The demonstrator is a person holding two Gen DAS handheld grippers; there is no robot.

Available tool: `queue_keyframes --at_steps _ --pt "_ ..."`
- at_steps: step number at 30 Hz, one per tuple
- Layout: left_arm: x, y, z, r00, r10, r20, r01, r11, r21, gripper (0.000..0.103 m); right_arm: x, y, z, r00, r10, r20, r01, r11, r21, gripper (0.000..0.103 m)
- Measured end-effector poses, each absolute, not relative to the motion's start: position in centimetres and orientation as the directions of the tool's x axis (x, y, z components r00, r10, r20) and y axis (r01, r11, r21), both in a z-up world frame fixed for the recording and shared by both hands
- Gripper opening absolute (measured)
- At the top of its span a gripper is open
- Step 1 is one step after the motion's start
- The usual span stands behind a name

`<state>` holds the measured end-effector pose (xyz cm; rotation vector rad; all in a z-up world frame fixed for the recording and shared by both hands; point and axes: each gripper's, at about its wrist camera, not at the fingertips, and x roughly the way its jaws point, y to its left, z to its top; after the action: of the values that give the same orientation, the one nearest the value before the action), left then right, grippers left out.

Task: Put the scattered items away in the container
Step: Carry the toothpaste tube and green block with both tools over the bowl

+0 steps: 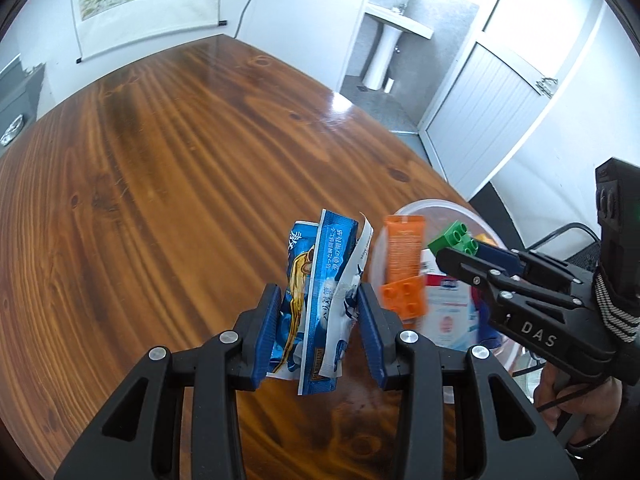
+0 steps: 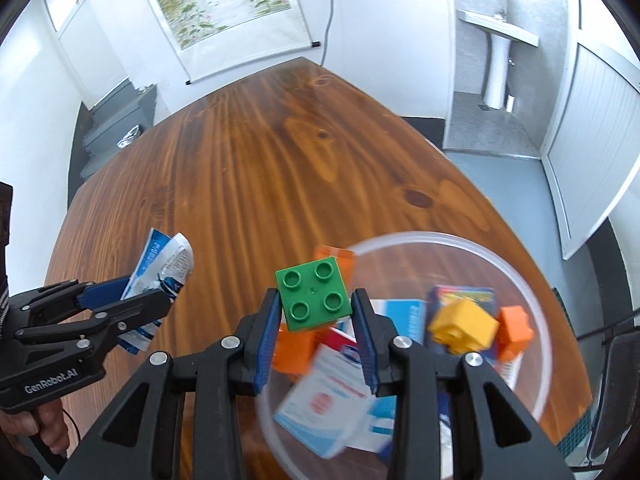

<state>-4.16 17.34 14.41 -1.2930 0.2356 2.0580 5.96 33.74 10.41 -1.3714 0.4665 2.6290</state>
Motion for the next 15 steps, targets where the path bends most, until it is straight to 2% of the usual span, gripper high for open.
queue_keyframes --at_steps 7,15 --pt "-2.1 20.8 14.9 -0.242 0.483 -0.841 -0.657 -0.720 -0.225 0.042 8.5 37.0 9.0 -0.535 -0.011 -0.845 -0.271 -0.945 0.184 0.040" --pt "-0.8 23.4 15.1 -0.241 0.487 -0.839 -0.665 -0.713 -0.223 0.042 9.8 38.3 8.4 -0.506 -0.071 -0.860 -0.183 -0.965 0.187 0.039"
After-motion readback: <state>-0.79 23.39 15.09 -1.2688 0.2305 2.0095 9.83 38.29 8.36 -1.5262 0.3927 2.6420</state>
